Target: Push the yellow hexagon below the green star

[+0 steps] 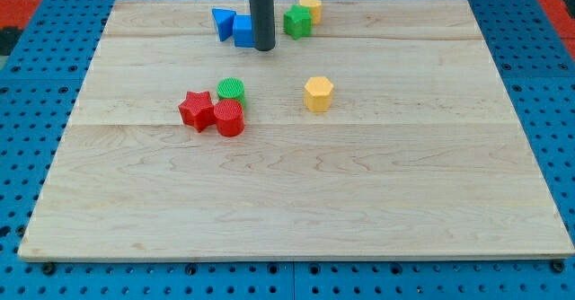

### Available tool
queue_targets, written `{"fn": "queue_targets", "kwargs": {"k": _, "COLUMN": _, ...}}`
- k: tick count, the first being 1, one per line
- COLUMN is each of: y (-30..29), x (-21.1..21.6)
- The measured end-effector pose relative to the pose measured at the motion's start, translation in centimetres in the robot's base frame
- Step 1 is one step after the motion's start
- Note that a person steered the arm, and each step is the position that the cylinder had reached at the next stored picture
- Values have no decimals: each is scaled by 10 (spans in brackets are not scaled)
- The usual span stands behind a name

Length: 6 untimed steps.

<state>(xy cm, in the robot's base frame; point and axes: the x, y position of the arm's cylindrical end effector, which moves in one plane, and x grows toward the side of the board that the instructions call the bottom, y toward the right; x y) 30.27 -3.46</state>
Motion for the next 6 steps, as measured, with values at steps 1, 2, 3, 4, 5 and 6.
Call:
{"fn": "queue_targets", "kwargs": {"k": 1, "y": 28, "x": 6}}
{"fn": "queue_targets", "kwargs": {"k": 2, "y": 105, "x": 41}}
{"fn": "queue_targets", "kwargs": {"k": 3, "y": 162, "x": 101}}
{"fn": "queue_targets", "kwargs": {"k": 4, "y": 117, "x": 140}}
{"fn": "queue_targets", "kwargs": {"k": 5, "y": 65, "x": 127}}
{"fn": "queue_targets", "kwargs": {"k": 6, "y": 54, "x": 97}}
